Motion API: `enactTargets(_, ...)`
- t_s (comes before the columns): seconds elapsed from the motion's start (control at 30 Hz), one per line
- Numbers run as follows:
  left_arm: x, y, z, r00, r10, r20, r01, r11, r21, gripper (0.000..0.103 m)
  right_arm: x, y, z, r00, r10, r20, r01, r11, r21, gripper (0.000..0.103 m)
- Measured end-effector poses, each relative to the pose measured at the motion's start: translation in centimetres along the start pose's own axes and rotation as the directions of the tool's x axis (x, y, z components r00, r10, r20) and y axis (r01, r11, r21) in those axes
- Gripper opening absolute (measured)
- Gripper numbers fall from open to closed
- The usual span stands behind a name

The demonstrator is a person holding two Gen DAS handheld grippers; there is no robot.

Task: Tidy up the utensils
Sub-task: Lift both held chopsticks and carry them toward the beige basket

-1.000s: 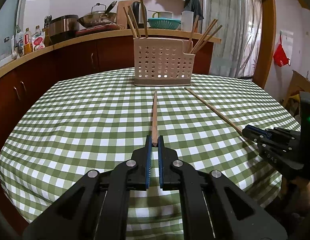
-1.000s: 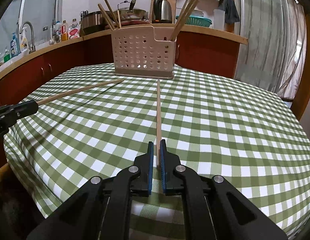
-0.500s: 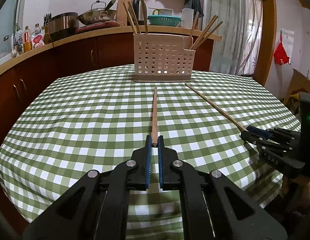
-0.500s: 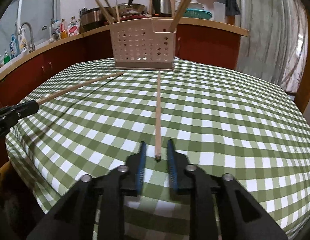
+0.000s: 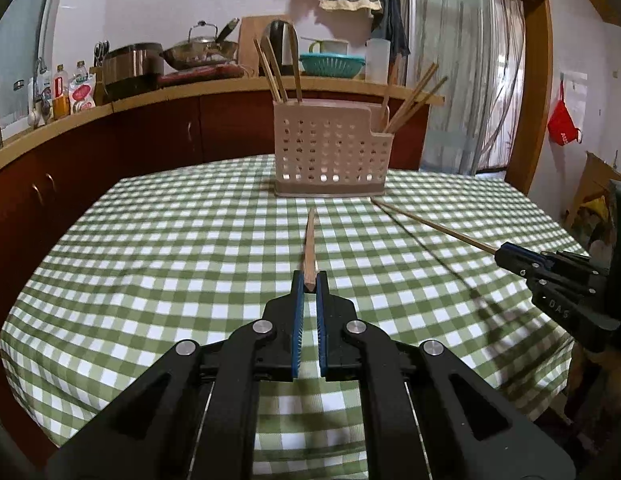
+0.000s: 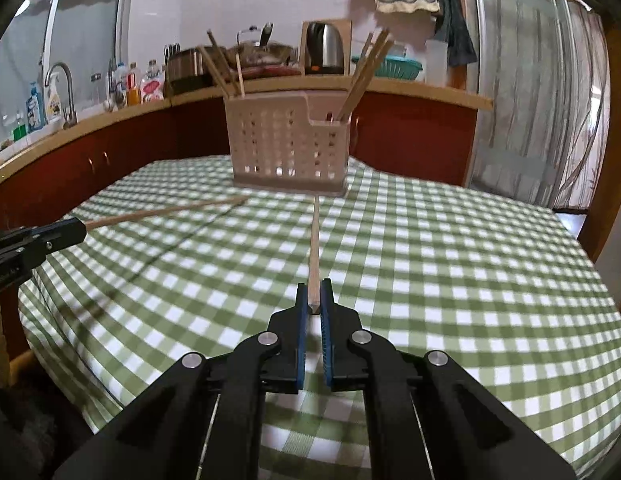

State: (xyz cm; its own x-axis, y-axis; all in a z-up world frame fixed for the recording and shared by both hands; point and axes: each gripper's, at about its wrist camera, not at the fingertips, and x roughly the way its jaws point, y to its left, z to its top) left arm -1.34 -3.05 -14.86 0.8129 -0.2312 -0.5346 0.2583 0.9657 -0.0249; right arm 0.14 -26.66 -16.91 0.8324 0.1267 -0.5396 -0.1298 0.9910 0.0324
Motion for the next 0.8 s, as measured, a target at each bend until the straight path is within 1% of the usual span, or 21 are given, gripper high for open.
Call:
enactTargets(0.3,-1.9,-0.1,1.9,0.997,-0.01,0.071,0.01,1.0,0.0,0.007,-2.8,-0.2,2.8,0.995,-0.008,0.103,0.009,1.0,-0.005,0.007)
enactTargets(0.63,-4.1,0.1,3.9,0.99,-0.016,0.137,0.017,1.0,-0.004,0.007,-5.7,-0.2,5.2,0.983,-0.011,0.181,0.013,1.0,-0.008,0.007)
enactTargets(0.8,-4.7,0.3,5.2,0.986,-0.022,0.163,0.024,1.0,-0.009,0.007,-6.4,-0.3,6.4,0.979,-0.006,0.205,0.008,1.0,-0.008,0.007)
